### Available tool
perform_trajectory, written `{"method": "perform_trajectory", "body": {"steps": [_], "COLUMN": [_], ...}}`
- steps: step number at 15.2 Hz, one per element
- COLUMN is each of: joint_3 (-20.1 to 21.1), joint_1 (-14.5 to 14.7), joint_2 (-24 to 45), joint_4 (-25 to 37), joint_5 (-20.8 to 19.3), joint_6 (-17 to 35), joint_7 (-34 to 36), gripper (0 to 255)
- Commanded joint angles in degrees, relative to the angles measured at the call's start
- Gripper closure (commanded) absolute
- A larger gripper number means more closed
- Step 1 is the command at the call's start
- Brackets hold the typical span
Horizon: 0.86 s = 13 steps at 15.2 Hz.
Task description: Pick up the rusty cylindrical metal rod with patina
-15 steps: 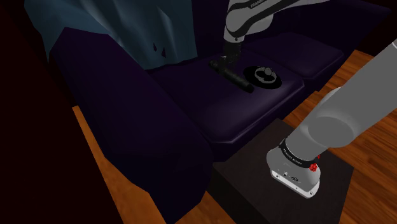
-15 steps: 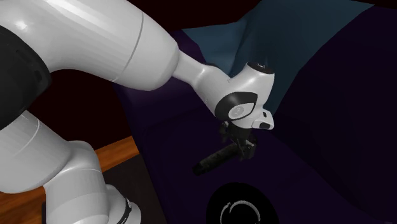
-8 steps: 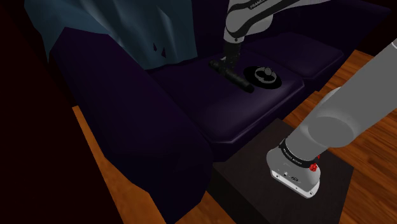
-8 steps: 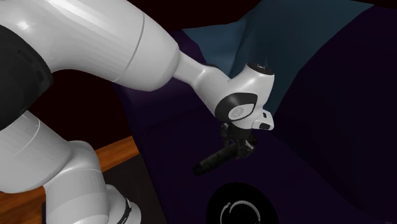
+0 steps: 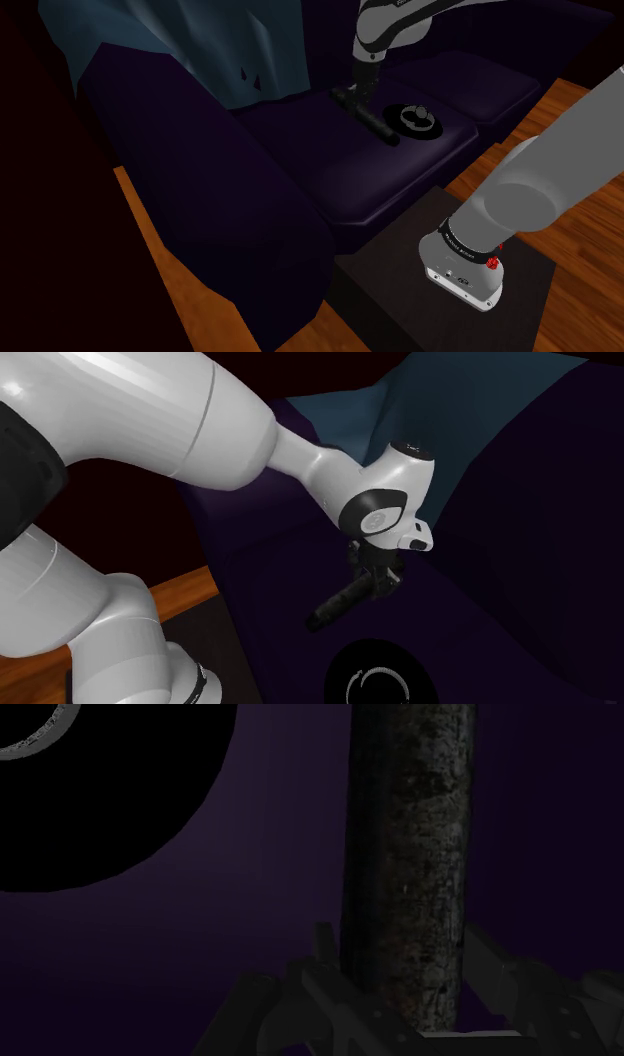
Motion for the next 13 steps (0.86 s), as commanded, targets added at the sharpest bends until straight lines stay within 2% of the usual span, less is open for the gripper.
{"method": "perform_trajectory", "body": {"steps": [1, 11, 13], "joint_3": [0.05, 0.33, 0.33], "joint_1": [0.00, 0.01, 0.01], "joint_2": [-0.92, -4.41, -4.46], "joint_4": [0.80, 5.34, 5.42], "joint_5": [-0.11, -0.45, -0.45], "joint_6": [-1.70, -9.71, -9.83], "joint_7": [0.09, 0.36, 0.36], "gripper": [255, 255, 255]}}
